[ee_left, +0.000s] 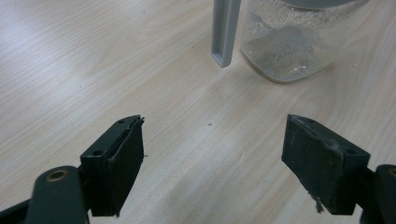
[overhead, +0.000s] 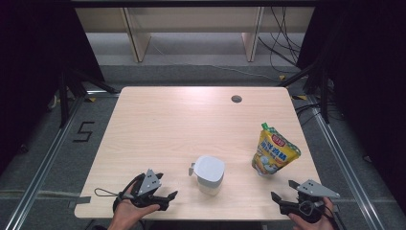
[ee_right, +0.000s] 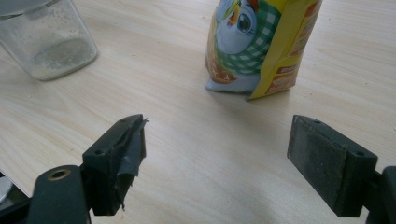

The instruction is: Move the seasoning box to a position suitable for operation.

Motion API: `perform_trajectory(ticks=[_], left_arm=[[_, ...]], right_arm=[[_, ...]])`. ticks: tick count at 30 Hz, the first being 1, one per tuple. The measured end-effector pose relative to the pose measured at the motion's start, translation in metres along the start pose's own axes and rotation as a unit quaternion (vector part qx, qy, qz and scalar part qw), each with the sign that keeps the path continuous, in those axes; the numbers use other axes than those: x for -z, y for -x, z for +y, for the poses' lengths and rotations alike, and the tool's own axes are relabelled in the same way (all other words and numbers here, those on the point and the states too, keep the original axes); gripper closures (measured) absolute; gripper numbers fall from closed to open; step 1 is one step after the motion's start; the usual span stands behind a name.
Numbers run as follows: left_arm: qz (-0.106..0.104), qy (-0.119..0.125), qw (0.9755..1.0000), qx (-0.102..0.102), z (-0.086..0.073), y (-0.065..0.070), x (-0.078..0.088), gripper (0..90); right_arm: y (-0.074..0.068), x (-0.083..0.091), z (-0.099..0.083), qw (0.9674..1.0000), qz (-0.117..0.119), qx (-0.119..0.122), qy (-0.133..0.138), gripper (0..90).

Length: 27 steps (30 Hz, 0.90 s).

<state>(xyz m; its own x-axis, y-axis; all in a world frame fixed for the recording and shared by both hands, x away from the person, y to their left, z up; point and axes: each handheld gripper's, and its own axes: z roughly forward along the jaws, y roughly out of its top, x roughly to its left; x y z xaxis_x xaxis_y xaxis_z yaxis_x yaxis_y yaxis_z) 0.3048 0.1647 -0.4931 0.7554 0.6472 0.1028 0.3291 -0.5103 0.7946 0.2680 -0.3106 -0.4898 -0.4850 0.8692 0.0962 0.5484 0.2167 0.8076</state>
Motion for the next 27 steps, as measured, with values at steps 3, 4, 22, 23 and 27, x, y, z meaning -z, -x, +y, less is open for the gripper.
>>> perform_trajectory(ticks=[3,4,22,23,27], left_arm=[[-0.002,-0.001,1.0000,0.001,0.000,0.000,0.000,20.0],[-0.002,-0.001,1.0000,0.000,0.000,0.000,0.000,20.1],[0.007,0.014,0.9996,0.024,0.009,-0.004,-0.008,21.5],[0.010,0.030,0.9993,0.021,0.011,-0.005,-0.011,21.5],[0.004,0.037,0.9980,0.051,0.016,-0.011,-0.019,22.8]], right_arm=[[0.003,-0.001,0.000,0.9999,0.002,0.014,0.004,20.3],[0.003,-0.001,0.000,0.9999,0.002,0.014,0.004,20.4],[0.003,-0.001,0.000,0.9999,0.002,0.012,0.003,20.4],[0.004,-0.001,0.000,0.9999,0.001,0.014,0.002,20.3],[0.002,-0.001,-0.001,1.0000,-0.002,-0.001,-0.001,20.4]])
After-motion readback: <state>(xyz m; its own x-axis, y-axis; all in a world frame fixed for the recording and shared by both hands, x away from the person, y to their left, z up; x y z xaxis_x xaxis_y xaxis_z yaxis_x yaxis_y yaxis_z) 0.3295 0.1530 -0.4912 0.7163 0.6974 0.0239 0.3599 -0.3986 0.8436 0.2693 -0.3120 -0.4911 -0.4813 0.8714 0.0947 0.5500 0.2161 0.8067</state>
